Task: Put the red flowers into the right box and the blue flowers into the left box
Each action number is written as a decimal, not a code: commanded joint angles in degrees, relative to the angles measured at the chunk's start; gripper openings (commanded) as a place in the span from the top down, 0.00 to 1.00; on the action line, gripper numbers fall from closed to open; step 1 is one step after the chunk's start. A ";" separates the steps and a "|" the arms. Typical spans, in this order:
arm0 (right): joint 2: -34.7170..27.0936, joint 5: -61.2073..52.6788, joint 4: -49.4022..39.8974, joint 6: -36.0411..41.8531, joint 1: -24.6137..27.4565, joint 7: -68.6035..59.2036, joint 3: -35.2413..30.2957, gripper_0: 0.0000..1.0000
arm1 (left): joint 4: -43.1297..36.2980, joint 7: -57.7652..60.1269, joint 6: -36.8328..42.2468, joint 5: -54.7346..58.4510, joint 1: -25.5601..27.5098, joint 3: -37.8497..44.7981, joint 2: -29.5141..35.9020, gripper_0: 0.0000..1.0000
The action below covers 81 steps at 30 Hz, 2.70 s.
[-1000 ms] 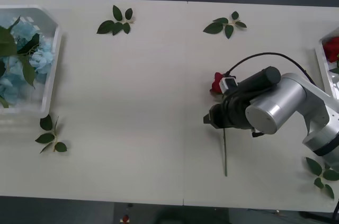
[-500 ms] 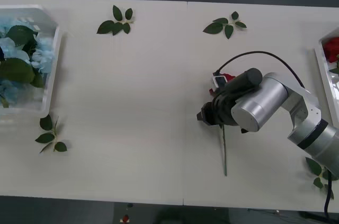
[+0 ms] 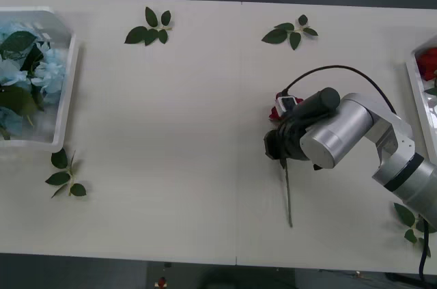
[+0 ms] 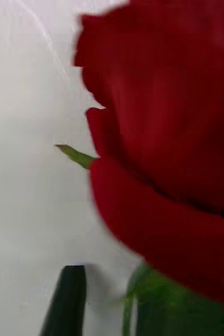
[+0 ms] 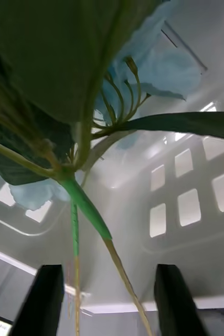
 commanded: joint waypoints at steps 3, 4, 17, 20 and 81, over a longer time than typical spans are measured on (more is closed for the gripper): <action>0.93 -0.12 0.37 -0.33 -0.96 -3.28 -0.09 1.00 | -0.53 -3.55 1.75 3.45 -0.49 2.70 1.82 0.05; 0.84 -0.12 0.37 -0.42 -0.96 -3.20 -0.09 1.00 | -0.88 -5.49 2.98 4.33 -0.58 4.20 1.82 0.01; -0.74 -1.43 -0.42 -0.77 -2.01 -3.20 -1.49 1.00 | -16.96 -11.11 16.69 7.75 -1.37 17.73 1.82 0.00; -1.88 -4.25 -2.09 -0.77 -2.10 -3.37 -3.60 1.00 | -21.44 -11.11 19.85 12.50 -2.25 19.32 1.82 0.00; -28.34 -3.81 27.35 -18.61 0.27 39.52 -36.47 1.00 | -32.69 4.01 -34.20 14.96 10.67 -5.56 -31.76 0.00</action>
